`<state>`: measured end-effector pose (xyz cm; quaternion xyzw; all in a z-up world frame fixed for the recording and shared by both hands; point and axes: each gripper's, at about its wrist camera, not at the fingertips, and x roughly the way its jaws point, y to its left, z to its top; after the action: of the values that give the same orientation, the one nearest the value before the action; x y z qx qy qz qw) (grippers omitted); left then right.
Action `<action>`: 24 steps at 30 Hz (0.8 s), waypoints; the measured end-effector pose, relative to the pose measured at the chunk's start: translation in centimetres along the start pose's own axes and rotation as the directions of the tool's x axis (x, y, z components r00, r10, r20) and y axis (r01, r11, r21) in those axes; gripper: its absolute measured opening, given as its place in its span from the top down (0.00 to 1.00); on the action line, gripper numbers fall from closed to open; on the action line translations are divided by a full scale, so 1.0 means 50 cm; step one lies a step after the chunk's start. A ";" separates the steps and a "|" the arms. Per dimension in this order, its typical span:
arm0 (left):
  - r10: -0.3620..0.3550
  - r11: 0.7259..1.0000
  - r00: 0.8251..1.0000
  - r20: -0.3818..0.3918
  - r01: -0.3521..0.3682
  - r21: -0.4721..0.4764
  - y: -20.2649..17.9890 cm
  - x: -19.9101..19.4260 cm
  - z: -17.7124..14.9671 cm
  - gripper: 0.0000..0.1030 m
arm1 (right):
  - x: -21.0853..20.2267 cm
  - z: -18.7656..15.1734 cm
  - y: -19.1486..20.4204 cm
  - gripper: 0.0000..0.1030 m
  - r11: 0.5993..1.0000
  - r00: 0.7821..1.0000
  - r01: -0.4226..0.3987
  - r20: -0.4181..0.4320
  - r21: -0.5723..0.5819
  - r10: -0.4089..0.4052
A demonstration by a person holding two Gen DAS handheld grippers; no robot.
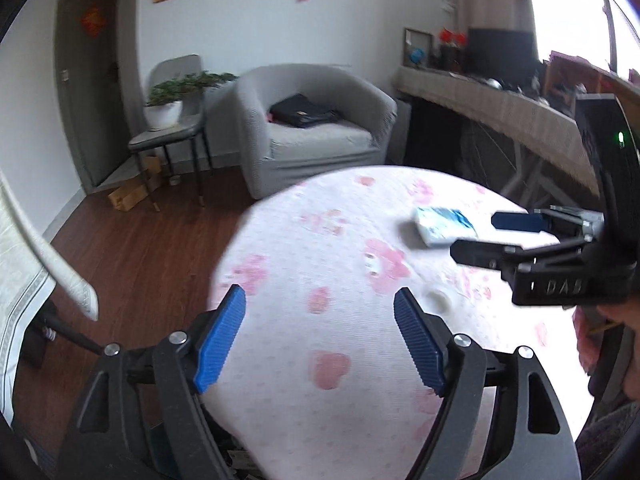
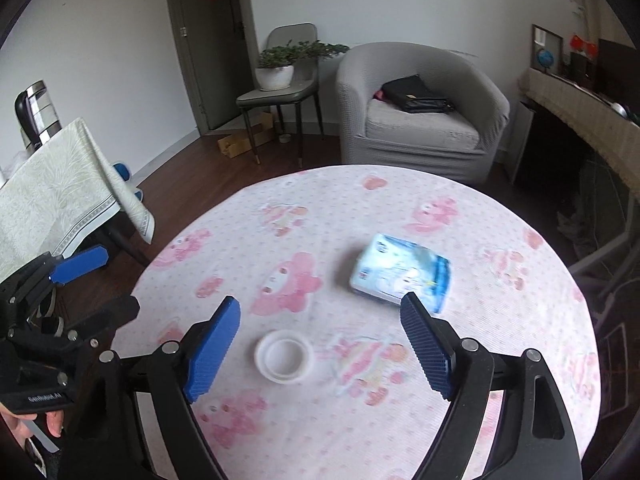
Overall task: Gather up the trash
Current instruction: 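Move both tools back over the table, then grasp the small white plastic cup with the left gripper while the right gripper grasps the blue-and-white pack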
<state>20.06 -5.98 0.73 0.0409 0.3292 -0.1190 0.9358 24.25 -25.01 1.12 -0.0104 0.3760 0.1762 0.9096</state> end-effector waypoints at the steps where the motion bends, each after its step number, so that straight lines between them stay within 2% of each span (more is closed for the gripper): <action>1: -0.010 1.000 1.000 -0.010 0.010 0.011 -0.009 0.008 0.000 0.23 | -0.002 -0.002 -0.011 0.18 1.000 1.000 0.008 -0.002 0.009 -0.008; 8: -0.095 0.990 0.991 -0.089 0.104 0.097 -0.092 0.067 -0.002 0.23 | 0.004 -0.028 -0.079 0.14 0.997 0.999 0.047 -0.029 0.068 -0.046; 14: -0.111 0.979 0.981 -0.156 0.135 0.153 -0.148 0.111 -0.014 0.23 | 0.010 -0.040 -0.119 0.14 0.992 0.997 0.058 -0.051 0.113 -0.052; 20: -0.122 0.980 0.974 -0.190 0.148 0.131 -0.161 0.138 -0.010 0.28 | 0.019 -0.057 -0.145 0.14 0.990 0.995 0.071 -0.082 0.125 -0.061; 24: -0.116 0.982 0.971 -0.208 0.143 0.120 -0.170 0.151 -0.005 0.36 | 0.024 -0.061 -0.158 0.14 0.990 0.993 0.076 -0.097 0.123 -0.064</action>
<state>23.50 -15.63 -4.18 0.0938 0.4148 -0.1972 0.8833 25.54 -32.51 -2.80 0.0258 0.4279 0.1193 0.8956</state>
